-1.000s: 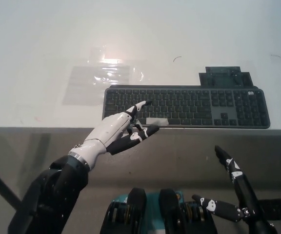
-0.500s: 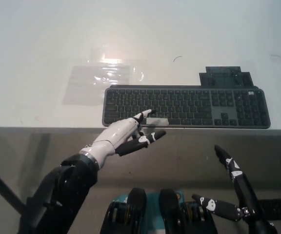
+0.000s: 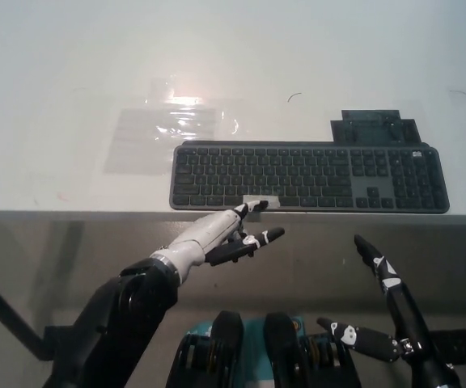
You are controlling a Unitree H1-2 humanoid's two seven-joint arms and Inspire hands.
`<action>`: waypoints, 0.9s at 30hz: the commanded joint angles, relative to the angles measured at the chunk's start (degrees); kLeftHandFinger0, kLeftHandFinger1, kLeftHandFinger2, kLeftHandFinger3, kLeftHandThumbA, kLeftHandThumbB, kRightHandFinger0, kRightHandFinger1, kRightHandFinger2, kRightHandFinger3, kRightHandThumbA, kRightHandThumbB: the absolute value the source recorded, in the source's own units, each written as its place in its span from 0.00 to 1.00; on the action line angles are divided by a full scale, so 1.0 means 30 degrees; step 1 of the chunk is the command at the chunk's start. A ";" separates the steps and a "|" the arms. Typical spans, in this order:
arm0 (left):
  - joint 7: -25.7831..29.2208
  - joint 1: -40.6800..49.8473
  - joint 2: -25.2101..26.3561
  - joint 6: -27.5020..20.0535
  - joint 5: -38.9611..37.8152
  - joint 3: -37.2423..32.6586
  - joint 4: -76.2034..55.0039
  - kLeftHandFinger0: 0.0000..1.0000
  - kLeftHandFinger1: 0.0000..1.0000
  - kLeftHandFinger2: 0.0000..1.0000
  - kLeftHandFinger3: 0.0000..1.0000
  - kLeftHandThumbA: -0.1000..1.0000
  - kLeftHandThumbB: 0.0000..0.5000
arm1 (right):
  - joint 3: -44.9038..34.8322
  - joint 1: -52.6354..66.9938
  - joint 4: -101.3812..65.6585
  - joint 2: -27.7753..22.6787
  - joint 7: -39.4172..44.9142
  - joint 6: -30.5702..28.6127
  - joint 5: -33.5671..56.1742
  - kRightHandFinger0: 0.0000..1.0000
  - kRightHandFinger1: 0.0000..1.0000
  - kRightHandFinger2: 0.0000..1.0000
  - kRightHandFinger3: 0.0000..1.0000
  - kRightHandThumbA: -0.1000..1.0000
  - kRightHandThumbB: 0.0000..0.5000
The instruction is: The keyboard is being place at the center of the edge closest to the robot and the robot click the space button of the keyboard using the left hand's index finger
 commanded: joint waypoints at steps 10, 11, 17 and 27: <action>0.1263 -0.2016 -0.0128 -0.0994 0.0054 0.0346 0.1895 0.12 0.40 0.46 1.00 1.00 0.75 | -0.0038 -0.0647 -0.0497 -0.0069 0.0008 -0.0559 -0.0135 1.00 1.00 1.00 1.00 1.00 0.88; 0.1291 -0.2062 -0.0137 -0.1068 -0.0003 0.0380 0.2052 0.12 0.40 0.46 1.00 1.00 0.75 | -0.0042 -0.0653 -0.0488 -0.0069 0.0006 -0.0560 -0.0127 1.00 1.00 1.00 1.00 1.00 0.88; 0.1498 -0.1872 -0.0241 -0.1644 0.0329 0.0000 0.3401 0.11 0.40 0.43 1.00 1.00 0.86 | -0.0042 -0.0834 -0.0462 -0.0071 -0.0093 -0.0591 -0.0370 1.00 1.00 1.00 1.00 1.00 0.88; 0.2897 -0.0570 -0.0714 -0.2575 0.1229 -0.1354 0.6341 0.27 0.44 0.44 1.00 1.00 0.81 | -0.0101 -0.1079 -0.0369 -0.0189 -0.0073 -0.0713 -0.0342 1.00 1.00 1.00 1.00 1.00 0.88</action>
